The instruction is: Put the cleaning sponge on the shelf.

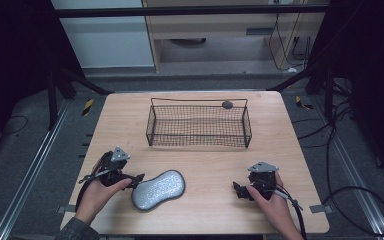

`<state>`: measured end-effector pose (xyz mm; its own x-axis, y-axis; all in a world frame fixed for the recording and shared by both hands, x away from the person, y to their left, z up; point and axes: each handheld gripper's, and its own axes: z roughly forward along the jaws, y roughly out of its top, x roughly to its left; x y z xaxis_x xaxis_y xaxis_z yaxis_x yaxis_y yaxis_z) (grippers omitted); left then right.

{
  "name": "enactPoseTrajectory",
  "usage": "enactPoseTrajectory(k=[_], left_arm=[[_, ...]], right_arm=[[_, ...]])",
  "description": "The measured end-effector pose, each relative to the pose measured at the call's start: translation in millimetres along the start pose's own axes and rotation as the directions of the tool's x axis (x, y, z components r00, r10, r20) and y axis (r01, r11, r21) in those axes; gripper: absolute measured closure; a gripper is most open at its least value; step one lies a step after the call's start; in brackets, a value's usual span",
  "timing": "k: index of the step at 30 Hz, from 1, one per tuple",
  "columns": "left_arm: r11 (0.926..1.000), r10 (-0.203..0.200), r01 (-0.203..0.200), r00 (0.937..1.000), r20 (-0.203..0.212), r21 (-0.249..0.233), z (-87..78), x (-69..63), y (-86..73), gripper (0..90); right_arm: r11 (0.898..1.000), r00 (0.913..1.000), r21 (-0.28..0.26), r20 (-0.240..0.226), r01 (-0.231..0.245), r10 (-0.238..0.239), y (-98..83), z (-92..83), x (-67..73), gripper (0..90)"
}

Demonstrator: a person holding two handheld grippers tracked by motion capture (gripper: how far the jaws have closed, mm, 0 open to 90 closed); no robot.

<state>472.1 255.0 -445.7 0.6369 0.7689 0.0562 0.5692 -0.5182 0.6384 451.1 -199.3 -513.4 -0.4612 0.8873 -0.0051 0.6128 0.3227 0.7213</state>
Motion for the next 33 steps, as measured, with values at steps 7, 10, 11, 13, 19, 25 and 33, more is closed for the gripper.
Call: enactPoseTrajectory(k=[7, 10, 11, 13, 19, 25, 33], left_arm=[[0.9963, 0.062, -0.063, 0.9978, 0.024, 0.058, -0.6, -15.3, 3.2, 3.0], [0.9891, 0.106, -0.111, 0.9924, 0.062, 0.097, 2.9, -25.9, 5.5, 3.1], [0.9891, 0.106, -0.111, 0.9924, 0.062, 0.097, 2.9, -25.9, 5.5, 3.5], [0.9854, 0.123, -0.131, 0.9892, 0.081, 0.109, 4.5, -31.7, 7.5, 3.8], [0.972, 0.172, -0.19, 0.9765, 0.13, 0.139, 12.4, -44.3, 13.0, 3.8], [0.9504, 0.216, -0.248, 0.9602, 0.177, 0.187, 25.7, -57.8, 17.7, 3.5], [0.934, 0.243, -0.286, 0.9481, 0.205, 0.215, 35.4, -64.6, 18.9, 3.4]], right_arm=[[1.0, 1.0, 0.0, 0.0, 0.0, 0.0, 0.0, 0.0, 0.0, 0.4], [1.0, 1.0, -0.001, 0.0, 0.003, -0.003, -0.1, 0.0, -0.3, 0.4], [1.0, 1.0, -0.001, 0.0, 0.003, -0.003, -0.1, 0.0, -0.3, 0.4], [1.0, 1.0, -0.001, 0.0, 0.003, -0.003, -0.1, 0.0, -0.3, 0.4], [1.0, 1.0, -0.001, 0.0, 0.003, -0.003, -0.1, 0.0, -0.3, 0.4], [1.0, 1.0, -0.003, -0.002, 0.002, -0.002, -0.2, -0.1, -0.1, 0.4], [1.0, 1.0, -0.001, -0.004, 0.004, -0.004, -0.3, -0.3, -0.3, 0.4]])
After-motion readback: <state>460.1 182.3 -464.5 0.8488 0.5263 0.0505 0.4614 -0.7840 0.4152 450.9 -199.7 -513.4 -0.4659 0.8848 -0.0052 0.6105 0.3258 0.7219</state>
